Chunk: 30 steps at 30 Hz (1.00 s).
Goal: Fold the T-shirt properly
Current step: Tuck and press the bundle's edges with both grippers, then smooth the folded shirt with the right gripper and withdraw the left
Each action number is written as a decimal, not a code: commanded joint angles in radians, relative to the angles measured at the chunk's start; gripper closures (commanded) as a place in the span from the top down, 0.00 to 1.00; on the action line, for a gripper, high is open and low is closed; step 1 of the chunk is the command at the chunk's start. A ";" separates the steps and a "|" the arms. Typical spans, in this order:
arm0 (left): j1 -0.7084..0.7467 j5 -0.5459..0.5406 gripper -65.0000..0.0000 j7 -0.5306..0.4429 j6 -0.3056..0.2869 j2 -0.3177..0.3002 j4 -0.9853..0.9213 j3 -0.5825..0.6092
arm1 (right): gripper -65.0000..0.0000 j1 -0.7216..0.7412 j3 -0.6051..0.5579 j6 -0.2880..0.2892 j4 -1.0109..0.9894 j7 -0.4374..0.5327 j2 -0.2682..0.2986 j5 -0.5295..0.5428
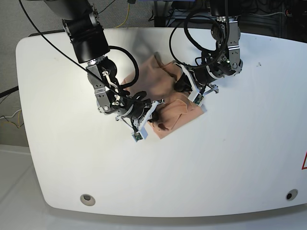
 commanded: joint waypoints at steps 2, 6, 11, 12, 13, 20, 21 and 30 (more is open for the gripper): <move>-0.013 0.019 0.03 0.010 0.011 -0.020 0.010 -0.018 | 0.00 -0.003 0.006 -0.006 0.019 0.003 0.015 0.005; -0.042 0.019 0.03 0.010 0.011 -0.023 0.008 -0.019 | 0.00 -0.032 0.011 -0.017 0.019 0.003 0.017 0.005; -0.064 0.022 0.03 0.010 0.011 -0.032 0.005 -0.019 | 0.00 -0.072 0.011 -0.100 0.025 0.028 0.012 0.006; -0.066 0.022 0.03 0.010 0.011 -0.037 0.005 -0.019 | 0.00 -0.078 0.011 -0.110 0.031 0.035 0.012 0.006; -0.070 0.021 0.03 0.010 0.011 -0.048 0.005 -0.019 | 0.00 -0.092 0.011 -0.138 0.045 0.055 0.011 0.008; -0.105 0.022 0.03 0.010 0.011 -0.060 0.004 -0.019 | 0.00 -0.138 0.011 -0.250 0.091 0.088 0.011 0.011; -0.110 0.024 0.03 0.010 0.011 -0.063 0.004 -0.019 | 0.00 -0.138 0.011 -0.265 0.091 0.088 0.011 0.011; -0.150 0.024 0.03 0.010 0.011 -0.089 0.002 -0.019 | 0.00 -0.159 0.012 -0.380 0.091 0.091 0.011 0.012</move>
